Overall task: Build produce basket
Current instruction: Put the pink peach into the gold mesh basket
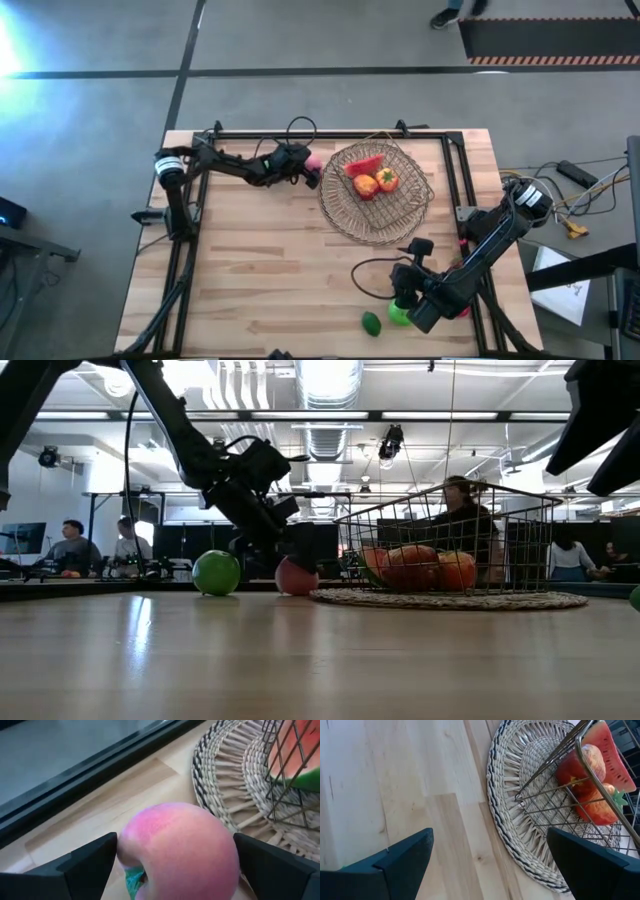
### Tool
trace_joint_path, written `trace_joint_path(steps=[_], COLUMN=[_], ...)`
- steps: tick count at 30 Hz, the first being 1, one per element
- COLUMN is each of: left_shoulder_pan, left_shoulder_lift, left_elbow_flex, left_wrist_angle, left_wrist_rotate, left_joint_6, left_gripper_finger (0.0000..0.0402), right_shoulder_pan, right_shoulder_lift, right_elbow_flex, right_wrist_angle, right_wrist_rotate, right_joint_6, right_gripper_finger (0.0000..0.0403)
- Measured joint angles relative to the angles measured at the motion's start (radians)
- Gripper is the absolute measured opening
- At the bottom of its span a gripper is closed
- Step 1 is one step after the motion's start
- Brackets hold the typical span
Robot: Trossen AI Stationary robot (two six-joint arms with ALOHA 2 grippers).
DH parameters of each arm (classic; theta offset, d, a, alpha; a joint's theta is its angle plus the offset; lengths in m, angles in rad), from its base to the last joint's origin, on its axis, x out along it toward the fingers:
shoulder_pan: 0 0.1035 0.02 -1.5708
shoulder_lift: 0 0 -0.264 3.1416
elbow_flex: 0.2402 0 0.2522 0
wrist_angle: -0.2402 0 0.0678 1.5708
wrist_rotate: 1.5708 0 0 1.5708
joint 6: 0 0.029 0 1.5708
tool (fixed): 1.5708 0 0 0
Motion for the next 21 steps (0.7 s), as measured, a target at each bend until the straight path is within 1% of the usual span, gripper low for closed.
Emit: trace_joint_path(steps=[8, 13, 18, 21], left_shoulder_pan=[0.001, -0.008, -0.047, -0.085], left_shoulder_lift=[0.002, -0.017, -0.102, -0.165], left_elbow_flex=[0.000, -0.007, -0.015, -0.019], left_wrist_angle=[0.004, -0.019, -0.123, -0.178], left_wrist_rotate=[0.007, 0.009, -0.022, -0.037], left_joint_6=[0.027, 0.062, 0.139, 0.199], left_gripper_finger=[0.0334, 0.0325, 0.0324, 0.0323], right_shoulder_pan=[0.000, 0.000, 0.000, 0.001], right_shoulder_lift=[0.000, 0.000, 0.000, -0.003], right_elbow_flex=[0.000, 0.000, 0.007, 0.012], right_wrist_angle=[0.000, 0.000, 0.001, 0.010], right_wrist_rotate=[0.018, 0.018, 0.019, 0.041], right_joint_6=[0.000, 0.003, 0.002, -0.010], right_gripper_finger=[0.0381, 0.0381, 0.0381, 0.0381])
